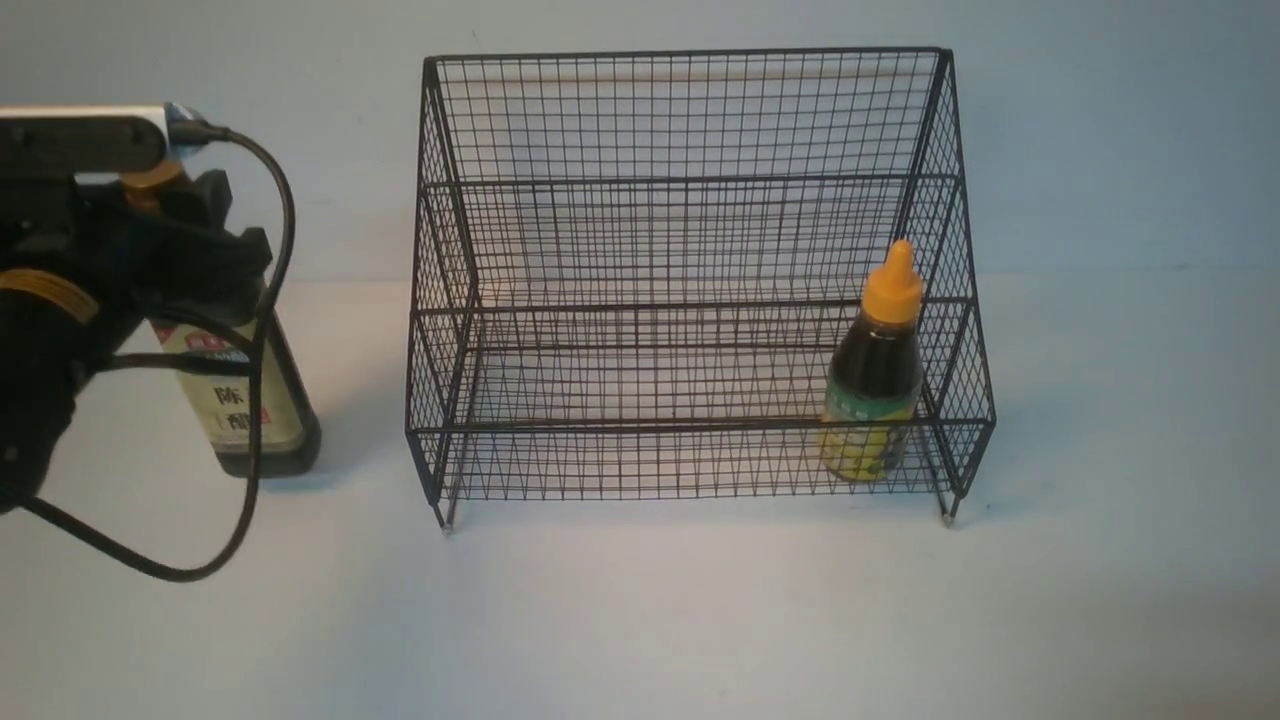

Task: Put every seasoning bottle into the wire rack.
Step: Use the left arm to put the condiment bottle back on the shelf

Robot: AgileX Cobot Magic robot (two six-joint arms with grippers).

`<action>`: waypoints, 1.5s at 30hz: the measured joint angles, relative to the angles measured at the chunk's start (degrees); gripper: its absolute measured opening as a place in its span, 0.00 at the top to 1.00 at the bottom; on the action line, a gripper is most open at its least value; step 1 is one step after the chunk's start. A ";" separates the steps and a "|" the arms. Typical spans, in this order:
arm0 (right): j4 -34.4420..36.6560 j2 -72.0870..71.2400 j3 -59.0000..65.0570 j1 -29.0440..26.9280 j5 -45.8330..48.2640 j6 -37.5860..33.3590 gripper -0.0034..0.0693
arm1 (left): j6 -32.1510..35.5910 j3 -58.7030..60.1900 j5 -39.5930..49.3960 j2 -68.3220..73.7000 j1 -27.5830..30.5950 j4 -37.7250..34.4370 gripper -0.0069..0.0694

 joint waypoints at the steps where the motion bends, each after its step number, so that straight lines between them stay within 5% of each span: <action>1: 0.00 0.00 0.00 0.00 0.00 0.00 0.97 | 0.00 -1.56 2.68 -2.51 0.00 0.88 0.50; 9: 0.00 0.00 0.00 0.00 0.00 0.00 0.97 | 0.00 -12.96 15.38 -11.35 -3.32 3.53 0.50; 25: 0.00 0.00 0.00 0.00 0.00 0.00 0.97 | 0.49 -26.86 18.08 -3.50 -20.53 -5.99 0.50; 45: 0.13 0.00 0.00 0.00 -0.05 0.00 0.97 | 8.12 -29.86 22.15 9.33 -21.59 -13.17 0.50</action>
